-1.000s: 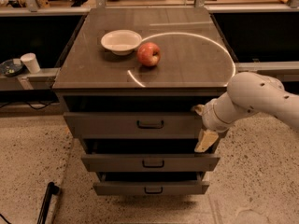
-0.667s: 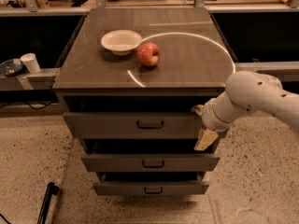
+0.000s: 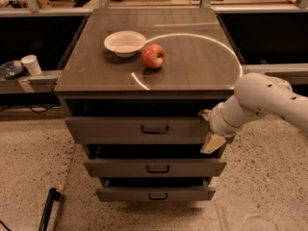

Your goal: Open top drawer

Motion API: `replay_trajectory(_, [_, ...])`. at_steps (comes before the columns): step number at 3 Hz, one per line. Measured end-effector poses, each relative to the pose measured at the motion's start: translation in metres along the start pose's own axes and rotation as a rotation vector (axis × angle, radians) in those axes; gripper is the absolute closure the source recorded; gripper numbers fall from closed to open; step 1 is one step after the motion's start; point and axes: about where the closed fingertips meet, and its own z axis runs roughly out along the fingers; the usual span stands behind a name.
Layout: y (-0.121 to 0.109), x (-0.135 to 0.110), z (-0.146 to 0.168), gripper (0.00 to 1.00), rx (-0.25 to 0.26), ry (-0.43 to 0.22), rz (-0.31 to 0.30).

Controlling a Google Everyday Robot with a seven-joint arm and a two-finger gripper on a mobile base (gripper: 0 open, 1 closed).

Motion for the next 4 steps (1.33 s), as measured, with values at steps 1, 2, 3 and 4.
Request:
replay_trajectory(1, [0.0063,-0.0041,0.0029,0.18,-0.022,-0.027,-0.003])
replay_trajectory(2, [0.0062,-0.0043,0.0024,0.00,-0.022,-0.027,-0.003])
replay_trajectory(3, [0.0063,-0.0043,0.0026,0.00,-0.023,-0.027,-0.003])
replay_trajectory(4, [0.0070,-0.0036,0.0046,0.18,-0.049,-0.016,0.011])
